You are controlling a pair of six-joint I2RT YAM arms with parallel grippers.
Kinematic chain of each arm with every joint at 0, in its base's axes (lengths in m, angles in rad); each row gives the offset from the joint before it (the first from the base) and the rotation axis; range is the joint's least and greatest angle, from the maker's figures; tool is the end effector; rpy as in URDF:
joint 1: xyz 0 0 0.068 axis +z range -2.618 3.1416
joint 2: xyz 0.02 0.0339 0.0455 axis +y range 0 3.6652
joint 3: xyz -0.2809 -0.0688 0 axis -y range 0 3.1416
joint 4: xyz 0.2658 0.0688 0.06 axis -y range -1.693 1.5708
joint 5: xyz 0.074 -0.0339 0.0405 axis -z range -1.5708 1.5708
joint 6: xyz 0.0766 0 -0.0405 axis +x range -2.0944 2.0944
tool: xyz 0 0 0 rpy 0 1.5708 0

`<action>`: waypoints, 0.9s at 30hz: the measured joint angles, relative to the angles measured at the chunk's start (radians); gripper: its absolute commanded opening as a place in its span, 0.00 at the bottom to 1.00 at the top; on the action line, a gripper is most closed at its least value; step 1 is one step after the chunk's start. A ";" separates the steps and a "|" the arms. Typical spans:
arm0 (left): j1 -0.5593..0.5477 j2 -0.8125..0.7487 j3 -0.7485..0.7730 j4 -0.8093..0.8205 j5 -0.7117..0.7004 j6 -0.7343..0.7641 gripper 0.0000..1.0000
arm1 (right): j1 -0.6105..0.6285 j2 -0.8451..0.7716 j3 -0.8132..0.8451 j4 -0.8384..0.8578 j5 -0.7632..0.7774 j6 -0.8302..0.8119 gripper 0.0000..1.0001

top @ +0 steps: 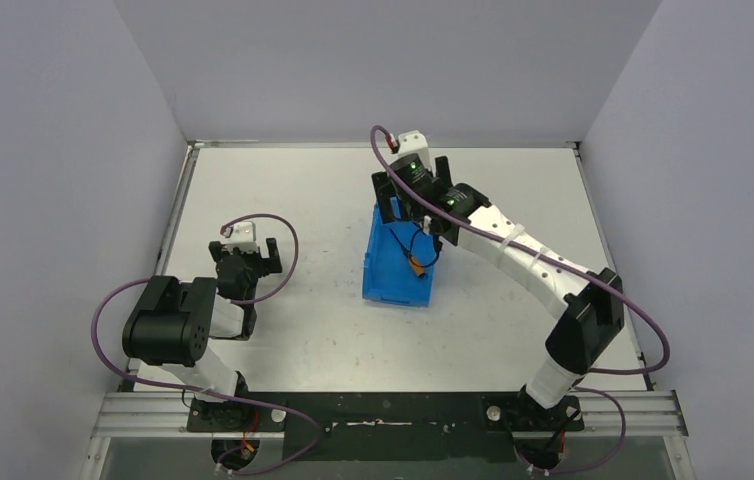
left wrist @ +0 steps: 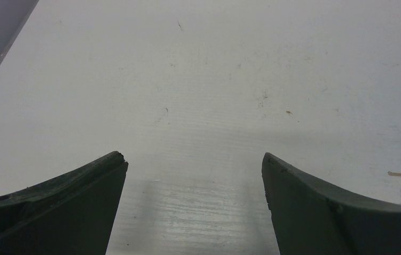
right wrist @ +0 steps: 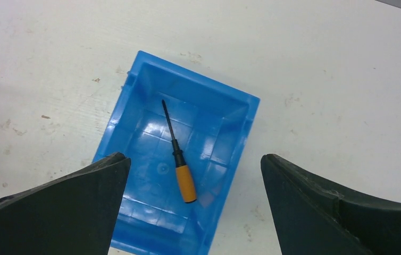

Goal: Put the screwdriver in the bin
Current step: Reset both arms

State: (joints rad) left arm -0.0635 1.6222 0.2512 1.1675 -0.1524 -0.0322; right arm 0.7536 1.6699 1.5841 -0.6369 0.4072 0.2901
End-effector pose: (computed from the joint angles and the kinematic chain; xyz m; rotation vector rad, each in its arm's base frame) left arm 0.2928 -0.0070 0.1152 -0.0823 1.7705 0.0660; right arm 0.3314 0.2694 0.3346 -0.3079 2.2040 0.1020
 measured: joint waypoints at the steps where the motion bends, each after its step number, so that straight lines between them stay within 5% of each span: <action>1: 0.000 0.000 0.000 0.000 0.000 0.000 0.97 | -0.008 -0.010 0.000 -0.007 0.000 -0.008 1.00; 27: 0.000 0.000 0.000 0.000 0.000 0.000 0.97 | -0.708 -0.116 -0.267 -0.029 -0.336 -0.241 1.00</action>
State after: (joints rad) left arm -0.0635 1.6222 0.2512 1.1675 -0.1524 -0.0322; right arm 0.0452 1.5536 1.3174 -0.6659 0.0708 0.0494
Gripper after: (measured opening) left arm 0.971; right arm 0.999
